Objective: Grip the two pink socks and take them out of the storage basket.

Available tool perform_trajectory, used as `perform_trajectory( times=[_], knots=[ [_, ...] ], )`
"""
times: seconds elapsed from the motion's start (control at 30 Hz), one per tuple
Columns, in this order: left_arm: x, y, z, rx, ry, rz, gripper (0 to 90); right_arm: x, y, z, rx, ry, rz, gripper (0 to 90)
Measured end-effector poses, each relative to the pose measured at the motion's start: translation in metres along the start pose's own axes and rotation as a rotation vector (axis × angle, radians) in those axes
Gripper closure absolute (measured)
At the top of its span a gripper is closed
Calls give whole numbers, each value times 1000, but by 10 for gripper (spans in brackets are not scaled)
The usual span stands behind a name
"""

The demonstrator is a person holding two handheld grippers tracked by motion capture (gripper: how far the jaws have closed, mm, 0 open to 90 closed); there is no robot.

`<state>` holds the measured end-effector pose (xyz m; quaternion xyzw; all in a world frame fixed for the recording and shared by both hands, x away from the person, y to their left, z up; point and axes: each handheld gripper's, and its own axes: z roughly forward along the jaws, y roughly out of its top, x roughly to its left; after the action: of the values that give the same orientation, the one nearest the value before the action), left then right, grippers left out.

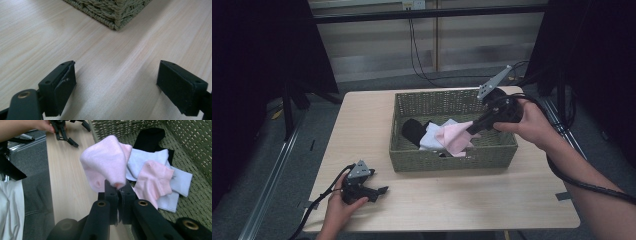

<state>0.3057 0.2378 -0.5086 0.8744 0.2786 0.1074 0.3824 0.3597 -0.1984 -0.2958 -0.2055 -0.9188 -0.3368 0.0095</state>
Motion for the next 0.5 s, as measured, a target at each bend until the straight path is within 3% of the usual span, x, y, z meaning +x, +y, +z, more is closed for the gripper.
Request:
perform_trajectory(
  times=[0.27, 0.5],
  knots=[
    [0, 0, 0, 4, -1, 6, 151, 14, -9, -3, -3, 21, -24, 869],
    [0, 0, 0, 4, -1, 5, 151, 27, -16, 9, 11, 45, -51, 868]
  ],
)
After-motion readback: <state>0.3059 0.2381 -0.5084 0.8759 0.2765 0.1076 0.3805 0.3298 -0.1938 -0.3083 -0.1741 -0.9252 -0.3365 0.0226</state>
